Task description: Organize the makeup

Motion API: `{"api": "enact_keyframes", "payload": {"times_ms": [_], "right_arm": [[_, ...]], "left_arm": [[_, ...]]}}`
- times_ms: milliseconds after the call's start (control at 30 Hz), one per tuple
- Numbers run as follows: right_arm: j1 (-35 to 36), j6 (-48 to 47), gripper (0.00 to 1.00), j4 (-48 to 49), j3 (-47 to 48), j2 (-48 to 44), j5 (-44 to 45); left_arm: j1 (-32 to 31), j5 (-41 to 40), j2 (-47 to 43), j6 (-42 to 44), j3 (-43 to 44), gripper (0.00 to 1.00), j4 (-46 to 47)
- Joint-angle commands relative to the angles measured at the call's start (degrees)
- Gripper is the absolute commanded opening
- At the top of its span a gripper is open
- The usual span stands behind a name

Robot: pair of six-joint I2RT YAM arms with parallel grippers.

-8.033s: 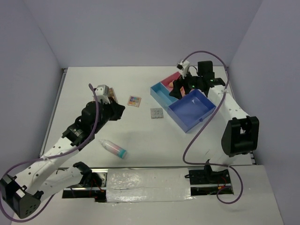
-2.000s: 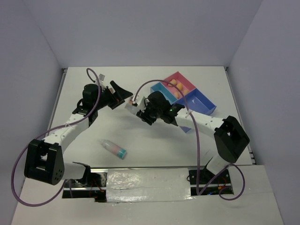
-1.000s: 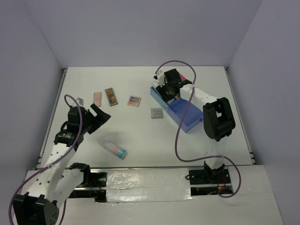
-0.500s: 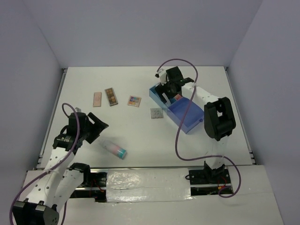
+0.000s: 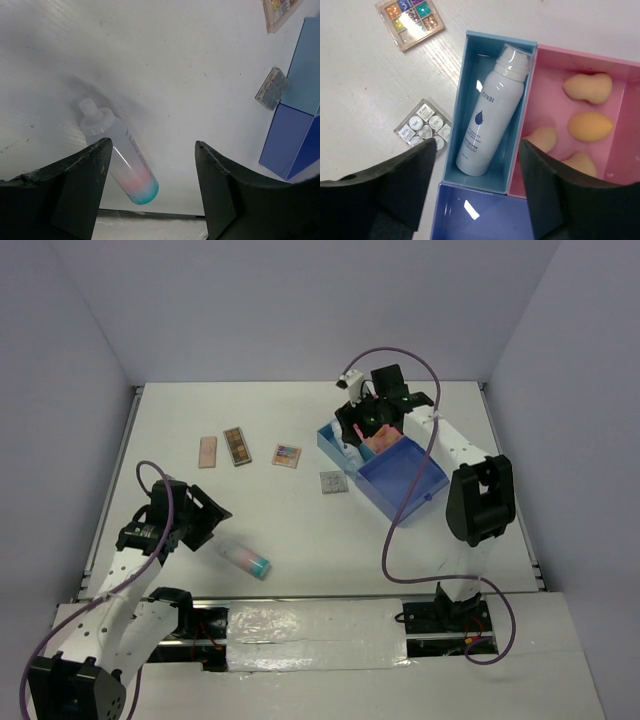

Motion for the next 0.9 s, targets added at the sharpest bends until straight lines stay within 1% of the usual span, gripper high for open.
{"api": "enact_keyframes", "payload": {"times_ms": [0, 33, 67, 133, 233, 367, 500, 633, 867], "right_arm": [[0.0, 1.4, 0.72, -1.49, 3.71, 1.71, -3.89], [0.0, 1.75, 0.65, -1.84, 4.33, 2.41, -3.81], [0.0, 2.37, 0.62, -2.1, 4.86, 3.9, -3.81], [0.0, 2.9, 0.6, -2.55, 6.09, 5.05, -3.11], [0.0, 3.69, 0.59, -2.11, 6.36, 6.46, -2.05], [0.09, 4.04, 0.59, -2.28, 6.8, 8.65, -0.56], [0.18, 4.57, 0.62, -2.19, 7.41, 10.15, 0.5], [0.44, 5.18, 0.64, -2.54, 8.03, 11.56, 1.11], [1.32, 6.59, 0.67, -2.2, 8.12, 14.28, 4.62]], "left_arm": [[0.24, 0.52, -0.13, -0.37, -0.9, 0.79, 0.87], [0.32, 0.61, -0.13, -0.37, -1.08, 0.79, 1.05], [0.32, 0.7, -0.13, -0.46, -1.17, 0.79, 1.05], [0.32, 0.96, -0.22, -0.46, -1.52, 0.79, 1.4], [0.32, 0.96, -0.3, -0.37, -1.61, 0.79, 1.4], [0.24, 1.31, -0.04, -0.46, -2.05, 0.79, 2.28], [0.32, 1.93, 0.92, -0.46, -2.23, 0.79, 3.07], [0.24, 1.84, 1.54, -0.29, -1.96, 0.8, 3.16], [0.32, 1.93, 1.46, -0.37, -1.96, 0.8, 3.07]]}}
